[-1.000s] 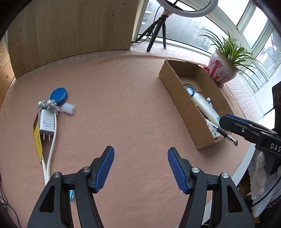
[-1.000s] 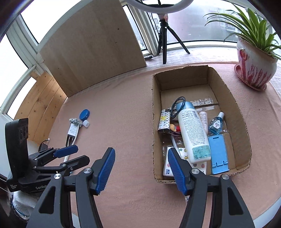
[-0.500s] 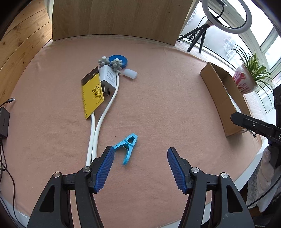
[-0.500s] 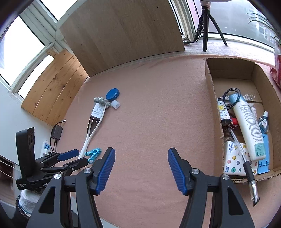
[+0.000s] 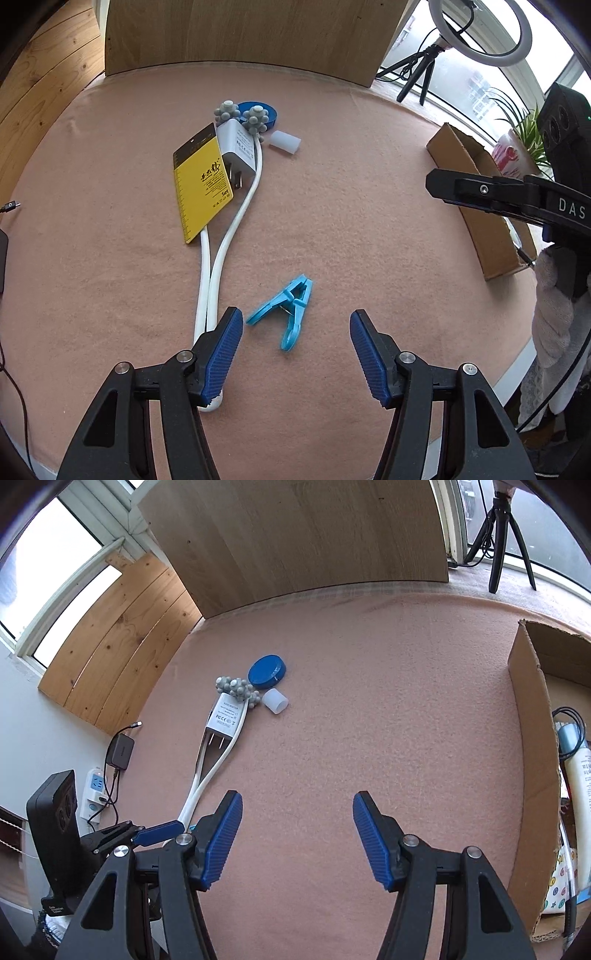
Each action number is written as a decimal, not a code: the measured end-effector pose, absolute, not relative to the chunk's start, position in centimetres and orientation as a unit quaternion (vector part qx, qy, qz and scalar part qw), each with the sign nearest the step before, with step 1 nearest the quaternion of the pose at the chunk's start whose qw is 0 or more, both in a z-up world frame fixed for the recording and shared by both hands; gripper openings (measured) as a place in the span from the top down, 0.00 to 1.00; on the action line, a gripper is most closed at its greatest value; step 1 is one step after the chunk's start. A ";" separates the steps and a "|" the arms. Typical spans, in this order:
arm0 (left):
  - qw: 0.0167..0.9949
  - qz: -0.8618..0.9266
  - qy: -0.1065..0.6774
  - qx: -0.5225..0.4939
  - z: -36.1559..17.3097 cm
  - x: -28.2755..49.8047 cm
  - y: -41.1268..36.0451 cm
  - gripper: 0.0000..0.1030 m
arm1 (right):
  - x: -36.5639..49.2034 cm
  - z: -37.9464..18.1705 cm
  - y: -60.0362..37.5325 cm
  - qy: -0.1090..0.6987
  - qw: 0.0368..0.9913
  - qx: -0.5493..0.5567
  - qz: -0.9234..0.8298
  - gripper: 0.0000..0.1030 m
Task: Organize objects
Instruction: 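Move the left gripper to the blue clothespin and grasp it while the right approaches the white cap, then carry the clothespin and white cap into the box and release both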
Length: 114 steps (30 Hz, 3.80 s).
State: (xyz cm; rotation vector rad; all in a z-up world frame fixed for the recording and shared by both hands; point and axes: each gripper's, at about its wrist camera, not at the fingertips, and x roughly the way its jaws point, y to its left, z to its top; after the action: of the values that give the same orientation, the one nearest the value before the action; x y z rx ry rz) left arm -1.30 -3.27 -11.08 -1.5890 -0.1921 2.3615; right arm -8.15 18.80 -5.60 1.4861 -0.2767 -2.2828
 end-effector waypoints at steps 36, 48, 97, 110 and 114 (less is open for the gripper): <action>0.153 0.814 -0.055 -0.558 -13.3 -3.6 -2.1 0.70 | -21.2 -11.3 8.0 0.028 0.235 0.582 -0.778 0.67; 0.147 0.813 -0.086 -0.557 -13.3 -3.9 -1.8 0.71 | -19.3 -10.9 7.5 0.072 0.244 0.572 -0.780 0.90; 0.320 0.821 -0.033 -0.471 -4.1 -13.4 24.2 0.71 | -3.7 -2.1 41.8 -0.143 0.019 0.480 -0.865 0.93; 0.333 0.823 -0.021 -0.460 -2.9 -13.2 27.0 0.35 | -3.2 -3.3 42.0 -0.121 0.009 0.495 -0.860 0.58; 0.310 0.832 -0.031 -0.459 -2.5 -12.9 24.3 0.35 | -3.2 -3.1 41.0 -0.116 0.006 0.492 -0.863 0.56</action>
State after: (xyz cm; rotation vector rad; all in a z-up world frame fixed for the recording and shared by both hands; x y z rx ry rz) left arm -12.95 24.28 -2.50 -1.2124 -0.0829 2.1983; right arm -3.18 41.03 -3.14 1.5390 -0.3633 -2.7001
